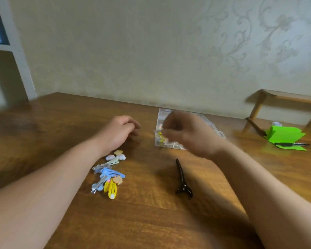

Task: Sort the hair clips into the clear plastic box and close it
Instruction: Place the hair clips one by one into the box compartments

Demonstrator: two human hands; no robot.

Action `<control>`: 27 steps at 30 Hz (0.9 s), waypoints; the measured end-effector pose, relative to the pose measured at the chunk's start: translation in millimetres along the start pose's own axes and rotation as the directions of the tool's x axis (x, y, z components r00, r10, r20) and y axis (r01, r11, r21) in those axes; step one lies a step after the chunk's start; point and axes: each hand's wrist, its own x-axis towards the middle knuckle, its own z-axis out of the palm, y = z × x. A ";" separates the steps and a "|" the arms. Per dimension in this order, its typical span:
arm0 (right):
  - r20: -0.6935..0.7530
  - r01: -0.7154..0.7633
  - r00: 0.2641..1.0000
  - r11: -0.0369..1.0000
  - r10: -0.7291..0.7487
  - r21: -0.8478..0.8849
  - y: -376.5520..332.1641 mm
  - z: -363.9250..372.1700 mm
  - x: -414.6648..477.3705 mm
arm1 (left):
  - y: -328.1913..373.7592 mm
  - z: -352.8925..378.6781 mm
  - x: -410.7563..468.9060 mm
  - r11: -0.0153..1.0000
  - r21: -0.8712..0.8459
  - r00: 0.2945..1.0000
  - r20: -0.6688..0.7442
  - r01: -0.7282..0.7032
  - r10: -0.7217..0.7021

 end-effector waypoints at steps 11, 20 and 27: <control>-0.297 -0.368 0.914 0.873 0.277 -0.319 69.5 -52.0 -1.9 | 1.9 0.4 -1.5 0.999 0.041 1.000 0.013 -0.023 0.023; -0.246 -0.423 0.906 0.761 0.345 -0.492 75.3 -43.9 -0.7 | 3.1 0.4 -2.7 0.998 0.063 1.000 0.021 -0.024 0.023; -0.190 -0.413 0.911 0.786 0.367 -0.460 79.4 -41.4 0.6 | 3.1 0.4 -2.8 0.997 0.076 0.999 0.031 -0.021 0.019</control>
